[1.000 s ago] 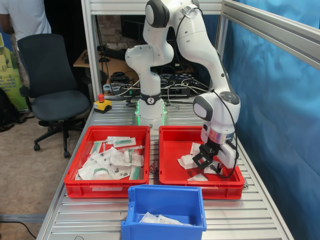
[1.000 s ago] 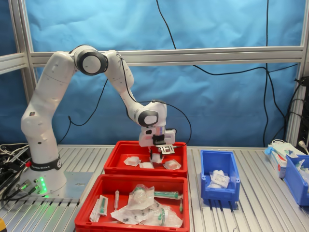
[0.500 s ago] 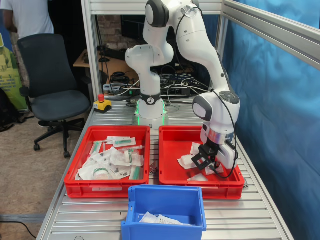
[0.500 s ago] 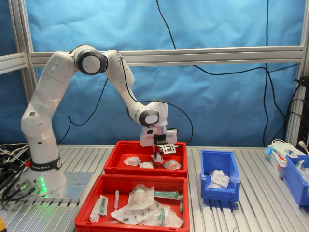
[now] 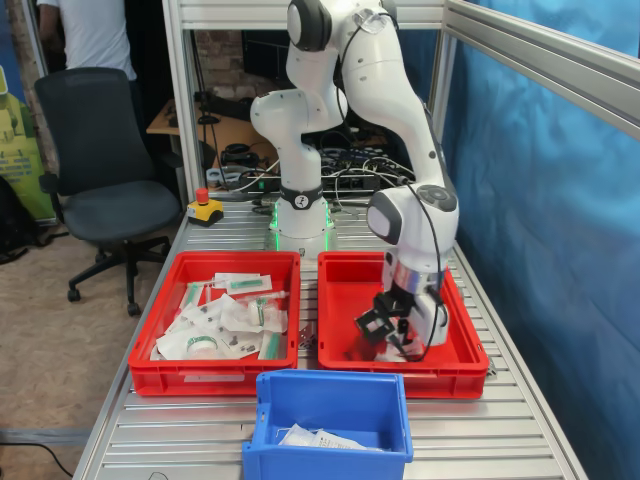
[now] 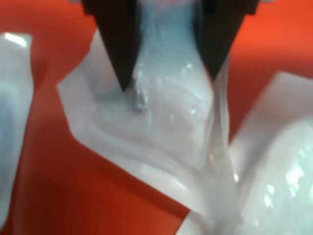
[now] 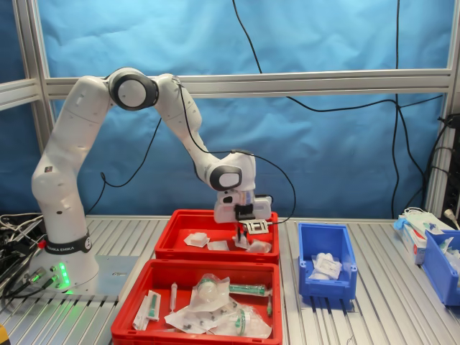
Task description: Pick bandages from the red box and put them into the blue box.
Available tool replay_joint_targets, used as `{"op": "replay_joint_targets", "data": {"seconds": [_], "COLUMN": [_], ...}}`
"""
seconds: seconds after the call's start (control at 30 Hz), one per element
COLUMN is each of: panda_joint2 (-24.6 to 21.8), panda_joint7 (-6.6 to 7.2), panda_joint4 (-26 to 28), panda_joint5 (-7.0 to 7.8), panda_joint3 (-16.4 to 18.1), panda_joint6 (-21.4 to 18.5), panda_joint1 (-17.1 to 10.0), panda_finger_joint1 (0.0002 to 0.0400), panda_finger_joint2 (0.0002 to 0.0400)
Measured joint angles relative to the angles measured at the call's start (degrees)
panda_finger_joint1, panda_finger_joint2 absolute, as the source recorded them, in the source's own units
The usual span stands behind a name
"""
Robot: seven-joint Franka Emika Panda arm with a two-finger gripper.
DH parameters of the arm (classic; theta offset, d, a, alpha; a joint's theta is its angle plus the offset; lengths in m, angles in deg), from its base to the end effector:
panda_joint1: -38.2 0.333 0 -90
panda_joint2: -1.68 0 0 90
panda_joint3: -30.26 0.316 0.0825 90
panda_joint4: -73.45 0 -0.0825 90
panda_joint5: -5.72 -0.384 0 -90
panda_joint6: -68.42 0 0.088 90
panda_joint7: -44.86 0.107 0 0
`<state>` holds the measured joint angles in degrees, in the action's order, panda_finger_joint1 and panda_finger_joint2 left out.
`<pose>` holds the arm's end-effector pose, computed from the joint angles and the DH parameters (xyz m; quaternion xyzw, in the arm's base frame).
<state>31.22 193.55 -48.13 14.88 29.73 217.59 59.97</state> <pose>0.5295 0.2092 0.1608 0.5037 -0.8627 0.0404 0.0207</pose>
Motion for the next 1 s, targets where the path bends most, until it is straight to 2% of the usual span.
{"op": "replay_joint_targets", "data": {"seconds": [0.17, 0.27, 0.3, 0.33, 0.47, 0.67, 0.8, 0.83, 1.0], "panda_joint2": [-1.1, -2.6, -4.1, -4.1, -6.9, -10.3, -12.9, -13.4, -14.3], "panda_joint7": [0.0, -0.01, -0.01, -0.01, -0.01, -0.01, -0.4, -0.78, -1.97], "panda_joint4": [0.0, 0.0, 0.1, 0.1, 0.9, 3.2, 6.9, 8.3, 12.0], "panda_joint5": [0.0, 0.0, 0.0, 0.0, 0.0, -0.02, -1.46, -2.34, -4.4], "panda_joint3": [-2.4, -3.5, -4.1, -4.1, -5.0, -6.0, -7.2, -7.7, -9.2], "panda_joint6": [-1.1, -3.7, -6.7, -6.7, -12.4, -17.1, -19.4, -19.9, -21.2], "panda_joint1": [0.0, -0.1, -0.1, -0.1, -0.1, -0.1, -0.1, -0.1, -0.1], "panda_finger_joint1": [0.0073, 0.0073, 0.0073, 0.0073, 0.0073, 0.0073, 0.0073, 0.0073, 0.0073], "panda_finger_joint2": [0.0073, 0.0073, 0.0073, 0.0073, 0.0073, 0.0073, 0.0073, 0.0073, 0.0073]}}
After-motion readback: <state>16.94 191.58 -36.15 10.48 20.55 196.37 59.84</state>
